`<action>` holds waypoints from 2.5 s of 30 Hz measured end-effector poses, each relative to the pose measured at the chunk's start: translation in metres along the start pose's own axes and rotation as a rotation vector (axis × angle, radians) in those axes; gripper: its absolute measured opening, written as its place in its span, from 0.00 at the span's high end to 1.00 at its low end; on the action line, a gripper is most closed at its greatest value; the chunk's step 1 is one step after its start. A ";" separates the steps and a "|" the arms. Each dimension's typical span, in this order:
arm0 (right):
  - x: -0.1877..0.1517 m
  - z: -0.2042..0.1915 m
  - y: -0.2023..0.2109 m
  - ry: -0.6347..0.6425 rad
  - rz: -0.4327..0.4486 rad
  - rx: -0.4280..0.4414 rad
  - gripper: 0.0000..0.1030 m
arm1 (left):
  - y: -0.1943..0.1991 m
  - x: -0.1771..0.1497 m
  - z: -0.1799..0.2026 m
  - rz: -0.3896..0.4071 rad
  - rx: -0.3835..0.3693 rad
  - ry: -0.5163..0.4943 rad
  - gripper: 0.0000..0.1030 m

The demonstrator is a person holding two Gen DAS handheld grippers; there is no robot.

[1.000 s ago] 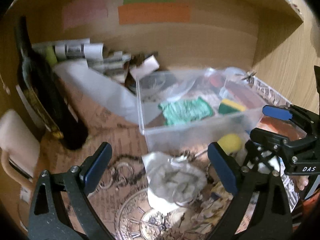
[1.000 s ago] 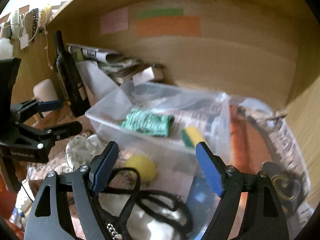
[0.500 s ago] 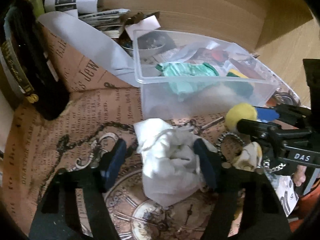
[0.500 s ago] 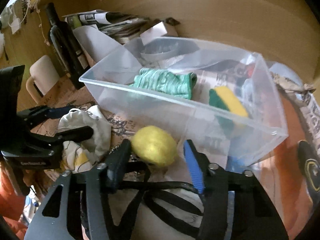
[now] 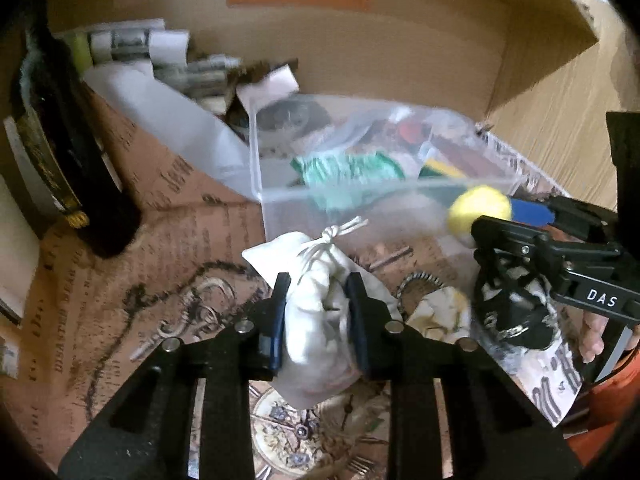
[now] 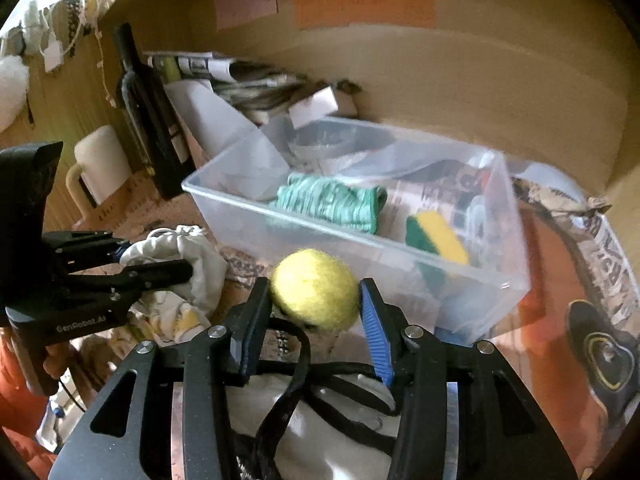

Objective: Organize soft objects
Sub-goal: 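Carry the pouch and ball into the clear box and open both tools, then grasp the floral cloth with the left tool while the right tool grasps the black patterned strap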

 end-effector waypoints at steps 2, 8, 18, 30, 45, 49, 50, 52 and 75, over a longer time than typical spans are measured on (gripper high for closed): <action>0.004 0.000 0.009 -0.001 0.025 0.000 0.60 | 0.013 0.008 -0.002 0.036 0.002 0.002 0.73; 0.019 -0.003 0.035 0.017 0.103 -0.019 0.60 | 0.038 0.033 -0.004 0.109 -0.008 0.011 0.73; 0.046 0.005 0.077 0.023 0.240 -0.057 0.60 | 0.056 0.079 0.004 0.218 -0.001 0.008 0.73; 0.067 0.032 0.064 0.001 0.247 -0.082 0.60 | 0.021 0.115 0.014 0.199 0.011 0.023 0.73; 0.053 0.067 -0.011 -0.070 0.066 -0.076 0.60 | -0.067 0.115 0.030 0.036 0.029 -0.017 0.73; 0.045 0.066 -0.025 -0.067 0.015 -0.066 0.60 | -0.083 0.108 0.034 -0.004 0.027 -0.031 0.73; 0.044 0.066 -0.027 -0.064 0.007 -0.066 0.60 | -0.086 0.107 0.035 -0.013 0.028 -0.032 0.73; 0.042 0.065 -0.031 -0.060 -0.005 -0.064 0.59 | -0.092 0.103 0.034 -0.027 0.030 -0.031 0.73; 0.063 0.040 0.028 0.044 0.131 -0.138 0.25 | -0.008 0.105 0.016 0.132 0.049 -0.011 0.21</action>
Point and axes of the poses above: each gripper's, at about its wrist camera, not at the fingertips, and y roughly against the way its jaws point, z to its right, x to its top, the point moved 8 cm from there along -y, roughly the way its jaws point, and after that the axes turned 11 degrees about x, right-handed, at the moved point
